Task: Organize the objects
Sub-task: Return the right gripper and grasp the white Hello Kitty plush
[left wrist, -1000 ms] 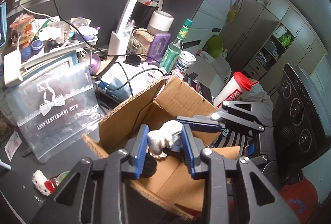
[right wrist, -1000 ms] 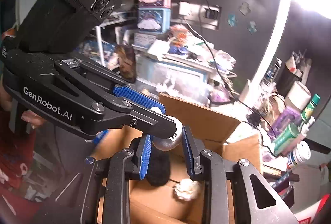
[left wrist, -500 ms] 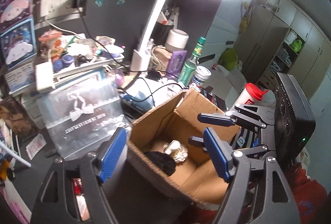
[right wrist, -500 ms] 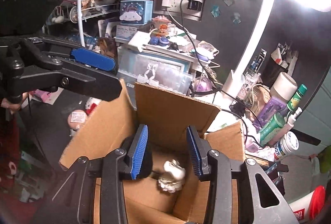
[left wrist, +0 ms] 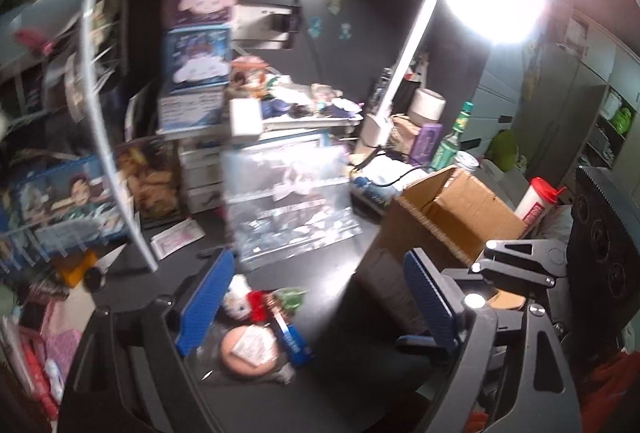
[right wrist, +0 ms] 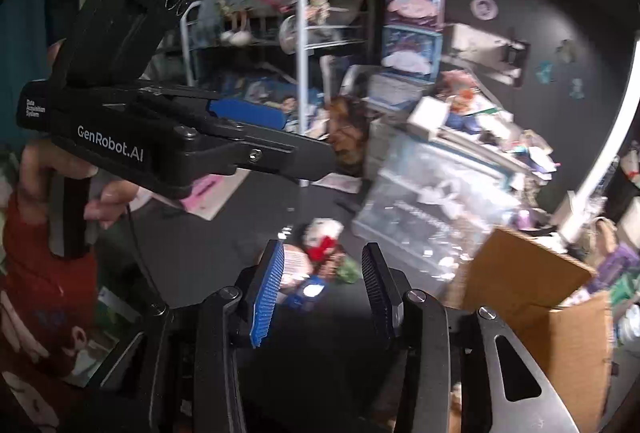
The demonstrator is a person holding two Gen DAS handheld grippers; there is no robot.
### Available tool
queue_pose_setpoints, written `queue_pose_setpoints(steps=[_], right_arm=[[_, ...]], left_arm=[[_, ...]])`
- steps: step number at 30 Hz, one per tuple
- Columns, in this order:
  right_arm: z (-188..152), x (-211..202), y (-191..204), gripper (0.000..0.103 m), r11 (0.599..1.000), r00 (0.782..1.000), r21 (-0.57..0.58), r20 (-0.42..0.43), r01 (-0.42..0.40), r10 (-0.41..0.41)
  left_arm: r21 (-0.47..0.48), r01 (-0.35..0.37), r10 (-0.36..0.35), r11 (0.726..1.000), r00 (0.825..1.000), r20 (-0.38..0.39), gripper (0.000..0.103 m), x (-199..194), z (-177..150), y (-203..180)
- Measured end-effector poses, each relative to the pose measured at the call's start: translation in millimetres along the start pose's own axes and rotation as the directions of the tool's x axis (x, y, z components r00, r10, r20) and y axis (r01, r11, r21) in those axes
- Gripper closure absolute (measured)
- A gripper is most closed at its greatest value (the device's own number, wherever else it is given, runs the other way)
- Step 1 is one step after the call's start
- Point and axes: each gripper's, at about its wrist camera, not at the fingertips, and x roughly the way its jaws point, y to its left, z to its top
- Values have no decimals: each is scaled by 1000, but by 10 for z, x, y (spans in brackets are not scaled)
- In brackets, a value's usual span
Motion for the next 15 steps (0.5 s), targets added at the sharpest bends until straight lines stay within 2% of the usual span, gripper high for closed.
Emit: queue_pose_setpoints(steps=[3, 6, 12, 15], right_arm=[[-2, 378, 119, 63, 999, 998, 26, -44, -37, 38], [-5, 728, 138, 63, 997, 995, 63, -85, -50, 55], [-34, 1410, 29, 63, 994, 987, 111, -157, -1, 18], [-17, 1627, -67, 63, 992, 984, 118, -179, 36, -15]], left_arm=[[-40, -34, 34, 999, 999, -5, 18, -23, -184, 287], [-70, -38, 37, 997, 999, -17, 18, -16, -372, 546], [-125, -34, 30, 992, 999, -31, 18, 63, -634, 902], [-142, -31, 24, 989, 999, -45, 18, 126, -714, 1022]])
